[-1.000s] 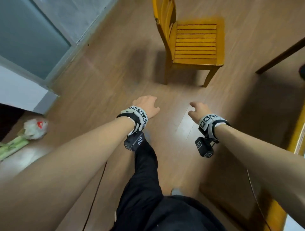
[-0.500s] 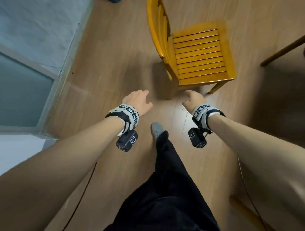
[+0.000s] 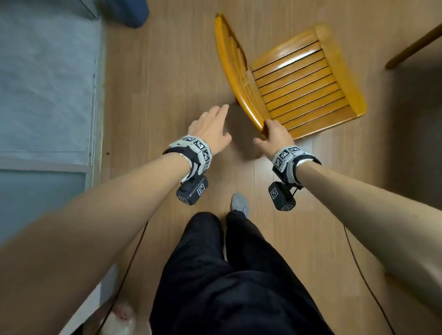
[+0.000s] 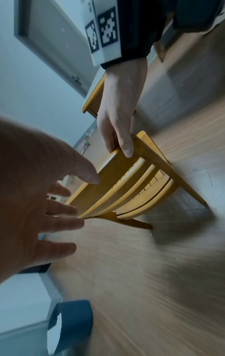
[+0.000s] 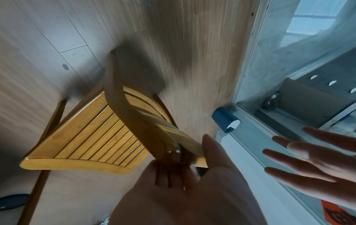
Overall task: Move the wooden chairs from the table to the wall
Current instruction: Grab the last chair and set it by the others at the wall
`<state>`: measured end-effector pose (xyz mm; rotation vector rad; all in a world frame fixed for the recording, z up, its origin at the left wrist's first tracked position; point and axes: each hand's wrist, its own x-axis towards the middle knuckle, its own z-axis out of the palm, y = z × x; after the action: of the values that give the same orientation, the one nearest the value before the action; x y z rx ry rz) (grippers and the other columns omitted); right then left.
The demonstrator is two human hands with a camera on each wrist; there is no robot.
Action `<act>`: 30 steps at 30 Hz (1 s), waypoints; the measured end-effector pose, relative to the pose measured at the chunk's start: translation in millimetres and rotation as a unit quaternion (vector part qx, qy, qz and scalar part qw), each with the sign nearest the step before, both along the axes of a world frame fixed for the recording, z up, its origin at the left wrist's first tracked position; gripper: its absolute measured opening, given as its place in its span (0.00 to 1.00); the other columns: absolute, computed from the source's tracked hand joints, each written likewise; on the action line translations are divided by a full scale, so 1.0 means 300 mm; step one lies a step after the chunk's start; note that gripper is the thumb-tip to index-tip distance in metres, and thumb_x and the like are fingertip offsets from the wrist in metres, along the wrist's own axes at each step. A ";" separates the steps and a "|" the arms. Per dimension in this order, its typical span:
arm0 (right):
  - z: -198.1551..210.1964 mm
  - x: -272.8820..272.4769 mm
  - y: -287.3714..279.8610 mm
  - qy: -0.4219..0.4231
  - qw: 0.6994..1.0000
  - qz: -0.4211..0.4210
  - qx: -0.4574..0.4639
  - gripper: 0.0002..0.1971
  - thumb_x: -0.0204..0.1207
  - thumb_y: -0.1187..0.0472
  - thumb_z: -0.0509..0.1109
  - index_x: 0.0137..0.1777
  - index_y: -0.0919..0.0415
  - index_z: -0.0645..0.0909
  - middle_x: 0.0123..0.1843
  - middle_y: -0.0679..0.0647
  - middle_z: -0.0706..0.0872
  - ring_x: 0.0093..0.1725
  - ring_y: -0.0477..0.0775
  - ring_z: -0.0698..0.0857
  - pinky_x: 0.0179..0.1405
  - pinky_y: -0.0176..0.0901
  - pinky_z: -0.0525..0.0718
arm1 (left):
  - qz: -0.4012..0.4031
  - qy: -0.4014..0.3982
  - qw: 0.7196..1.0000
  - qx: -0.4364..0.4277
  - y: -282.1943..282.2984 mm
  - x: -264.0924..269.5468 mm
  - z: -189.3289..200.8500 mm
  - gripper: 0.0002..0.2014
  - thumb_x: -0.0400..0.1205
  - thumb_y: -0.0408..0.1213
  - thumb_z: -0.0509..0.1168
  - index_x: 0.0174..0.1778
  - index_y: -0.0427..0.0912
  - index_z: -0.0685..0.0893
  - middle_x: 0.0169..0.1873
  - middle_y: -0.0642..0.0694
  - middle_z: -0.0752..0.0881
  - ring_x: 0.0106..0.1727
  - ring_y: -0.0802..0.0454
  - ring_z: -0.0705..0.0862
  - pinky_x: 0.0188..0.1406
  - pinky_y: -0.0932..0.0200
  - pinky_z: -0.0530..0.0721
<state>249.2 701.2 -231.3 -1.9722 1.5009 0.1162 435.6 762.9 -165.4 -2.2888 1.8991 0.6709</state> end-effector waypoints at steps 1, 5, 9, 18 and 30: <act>-0.003 0.021 -0.013 0.003 1.000 -0.009 0.005 0.22 0.75 0.46 0.74 0.63 0.59 0.77 0.58 0.57 0.81 0.56 0.60 0.83 0.57 0.58 0.85 | -0.018 -0.001 1.000 0.000 -0.037 0.032 -0.008 0.36 0.82 0.45 0.63 0.85 0.44 0.58 0.80 0.43 0.67 0.71 0.39 0.75 0.58 0.42 0.79; -0.031 0.105 -0.069 0.018 0.999 -0.040 0.023 0.19 0.75 0.47 0.72 0.60 0.57 0.78 0.54 0.56 0.82 0.51 0.58 0.83 0.52 0.55 0.85 | -0.087 -0.009 0.996 -0.015 -0.229 0.180 -0.051 0.40 0.80 0.41 0.66 0.86 0.44 0.55 0.86 0.38 0.55 0.81 0.37 0.64 0.69 0.40 0.75; -0.051 0.183 -0.107 0.040 0.994 -0.094 0.034 0.14 0.74 0.50 0.71 0.57 0.54 0.78 0.50 0.52 0.81 0.47 0.56 0.82 0.44 0.46 0.76 | -0.206 -0.034 0.977 -0.042 -0.457 0.291 -0.092 0.42 0.78 0.38 0.70 0.86 0.42 0.56 0.86 0.37 0.53 0.86 0.40 0.52 0.79 0.42 0.63; -0.004 0.262 -0.154 0.085 0.978 -0.181 0.067 0.09 0.76 0.58 0.68 0.55 0.50 0.78 0.51 0.52 0.86 0.51 0.60 0.85 0.42 0.49 0.80 | -0.386 -0.080 0.919 0.020 -0.772 0.355 -0.157 0.29 0.81 0.45 0.67 0.79 0.49 0.73 0.84 0.44 0.62 0.86 0.44 0.52 0.82 0.41 0.49; 0.241 0.045 -0.445 0.162 0.954 -0.249 0.045 0.16 0.74 0.62 0.66 0.57 0.46 0.86 0.44 0.50 0.88 0.45 0.59 0.86 0.42 0.51 0.88 | -0.480 -0.053 0.876 -0.009 -1.187 0.125 0.033 0.17 0.77 0.63 0.68 0.43 0.53 0.84 0.42 0.52 0.86 0.53 0.45 0.83 0.61 0.48 0.71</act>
<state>262.8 567.7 -159.0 -1.4966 2.1207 0.2959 473.2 406.9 -155.6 -1.0499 2.5663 0.3556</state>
